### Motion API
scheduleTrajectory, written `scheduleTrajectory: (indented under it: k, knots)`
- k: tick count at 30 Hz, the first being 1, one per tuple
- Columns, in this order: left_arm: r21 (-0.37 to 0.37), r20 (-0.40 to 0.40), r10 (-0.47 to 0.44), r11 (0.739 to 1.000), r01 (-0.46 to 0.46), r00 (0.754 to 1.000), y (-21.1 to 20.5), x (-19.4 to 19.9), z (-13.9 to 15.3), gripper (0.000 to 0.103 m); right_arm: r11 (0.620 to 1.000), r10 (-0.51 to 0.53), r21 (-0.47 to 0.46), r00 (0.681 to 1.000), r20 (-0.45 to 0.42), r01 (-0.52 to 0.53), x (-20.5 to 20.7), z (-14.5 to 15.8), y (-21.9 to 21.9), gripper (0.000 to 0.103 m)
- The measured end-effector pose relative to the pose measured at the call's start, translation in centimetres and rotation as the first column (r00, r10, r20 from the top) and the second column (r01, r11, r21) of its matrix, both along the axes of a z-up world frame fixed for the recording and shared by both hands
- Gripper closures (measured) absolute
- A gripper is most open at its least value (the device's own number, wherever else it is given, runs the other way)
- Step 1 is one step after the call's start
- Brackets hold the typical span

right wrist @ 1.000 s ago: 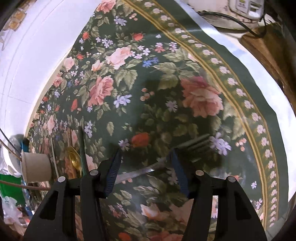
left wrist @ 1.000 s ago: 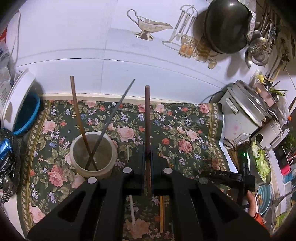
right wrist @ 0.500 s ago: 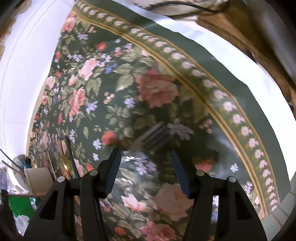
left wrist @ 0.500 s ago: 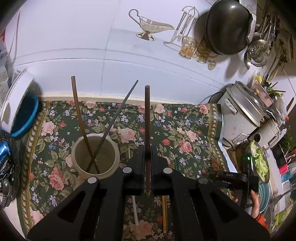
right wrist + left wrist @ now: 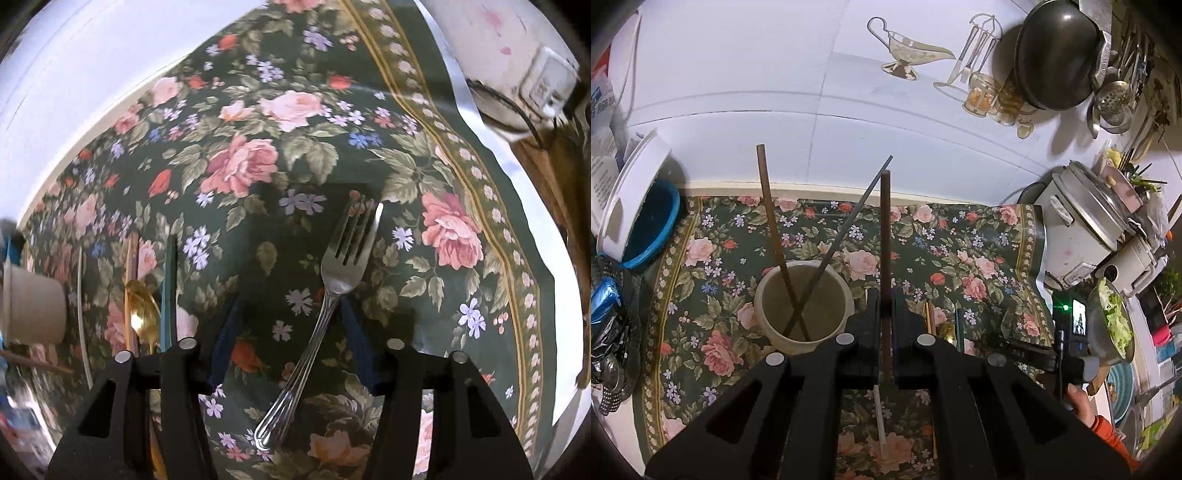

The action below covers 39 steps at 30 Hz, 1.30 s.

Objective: Organize utensils
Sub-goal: 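Close the right gripper on the silver fork handle in the pile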

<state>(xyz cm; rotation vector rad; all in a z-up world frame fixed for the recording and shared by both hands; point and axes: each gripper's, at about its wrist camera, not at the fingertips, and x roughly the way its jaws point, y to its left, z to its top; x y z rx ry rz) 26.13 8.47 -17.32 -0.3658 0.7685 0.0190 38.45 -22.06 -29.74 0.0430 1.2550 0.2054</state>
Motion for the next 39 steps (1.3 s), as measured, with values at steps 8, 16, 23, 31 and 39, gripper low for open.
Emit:
scheduleTrajectory:
  k: [8, 16, 23, 31, 39]
  knots:
    - [-0.008, 0.008, -0.02, 1.0, 0.02, 1.0, -0.3, 0.3, 0.1, 0.1, 0.995, 0.098, -0.008, 0.995, -0.032, -0.098, -1.9, 0.5, -1.8, 0.097]
    - [0.001, 0.0, -0.027, 1.0, 0.027, 1.0, -0.7, 0.7, -0.1, 0.1, 1.0, -0.008, -0.027, 1.0, -0.011, 0.008, -1.4, 1.6, -4.0, 0.062]
    - [0.007, -0.002, -0.007, 1.0, 0.007, 1.0, -0.2, 0.6, -0.1, 0.1, 0.993, -0.121, 0.014, 0.992, -0.04, 0.121, 1.9, 0.5, -2.9, 0.052]
    - [0.005, -0.003, 0.022, 1.0, -0.022, 1.0, 0.6, 0.2, -0.2, 0.1, 0.999, 0.045, 0.026, 0.999, -0.004, -0.045, 1.6, 0.5, 1.7, 0.062]
    - [-0.002, 0.0, 0.03, 1.0, -0.03, 1.0, 0.7, 0.2, -0.1, 0.1, 0.998, 0.066, 0.005, 0.996, 0.061, -0.067, -0.3, 3.1, -2.2, 0.071]
